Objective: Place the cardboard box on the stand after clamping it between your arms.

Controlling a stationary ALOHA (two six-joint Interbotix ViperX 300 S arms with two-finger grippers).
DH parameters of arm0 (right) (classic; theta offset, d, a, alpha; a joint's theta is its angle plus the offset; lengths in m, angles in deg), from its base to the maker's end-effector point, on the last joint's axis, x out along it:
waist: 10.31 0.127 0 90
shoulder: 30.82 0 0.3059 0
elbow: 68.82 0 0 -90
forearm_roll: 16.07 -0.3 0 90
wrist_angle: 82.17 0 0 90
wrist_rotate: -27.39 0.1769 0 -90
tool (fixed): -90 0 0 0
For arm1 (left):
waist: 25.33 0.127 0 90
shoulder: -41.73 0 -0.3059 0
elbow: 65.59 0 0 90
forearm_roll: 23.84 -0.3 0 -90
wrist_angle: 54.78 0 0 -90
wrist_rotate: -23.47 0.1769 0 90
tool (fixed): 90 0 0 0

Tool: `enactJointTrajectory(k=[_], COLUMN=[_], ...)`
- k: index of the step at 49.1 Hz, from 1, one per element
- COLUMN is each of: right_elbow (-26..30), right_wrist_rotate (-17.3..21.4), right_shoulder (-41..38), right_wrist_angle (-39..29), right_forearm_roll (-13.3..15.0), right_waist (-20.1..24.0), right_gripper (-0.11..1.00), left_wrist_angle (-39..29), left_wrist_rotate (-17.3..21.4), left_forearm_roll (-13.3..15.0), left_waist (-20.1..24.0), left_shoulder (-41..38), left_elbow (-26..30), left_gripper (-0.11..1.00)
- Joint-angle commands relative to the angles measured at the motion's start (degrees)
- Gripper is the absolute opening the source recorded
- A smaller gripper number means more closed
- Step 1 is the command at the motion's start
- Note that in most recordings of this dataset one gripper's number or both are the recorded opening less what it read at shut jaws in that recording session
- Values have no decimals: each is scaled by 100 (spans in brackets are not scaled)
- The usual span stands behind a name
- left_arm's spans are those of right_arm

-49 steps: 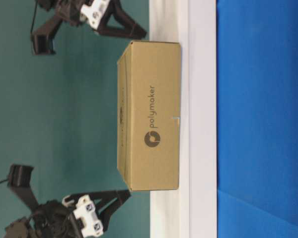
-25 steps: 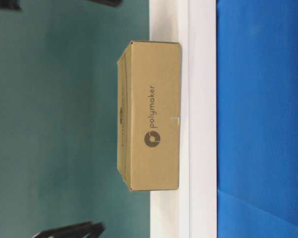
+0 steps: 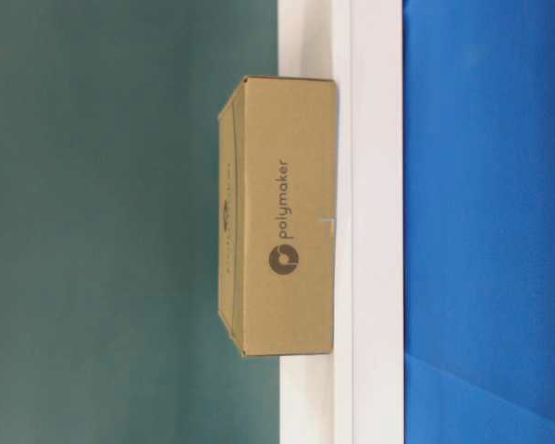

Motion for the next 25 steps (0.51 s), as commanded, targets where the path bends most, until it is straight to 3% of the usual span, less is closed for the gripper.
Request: enactJointTrajectory(k=[1,8,14,25], right_elbow=[-193,-527,-721,-817], right_wrist_rotate=[369,888,1090,1125], right_shoulder=[510,1230,1644,1811], right_wrist_angle=[176,167,185,176], right_forearm_roll=[-26,-26,-9,-9], right_waist=[352,835,1195,1327], right_gripper=[97,97,96,96], left_wrist_angle=[70,123,220,501], left_wrist_rotate=[-141,-290,-396,-554], left_forearm_roll=[9,9,9,9], left_waist=[-290,-879,-1327,-1397], left_shoulder=[308,501,431,281], left_elbow=[-97,-316,-501,-633], left_gripper=[81,81,81,80])
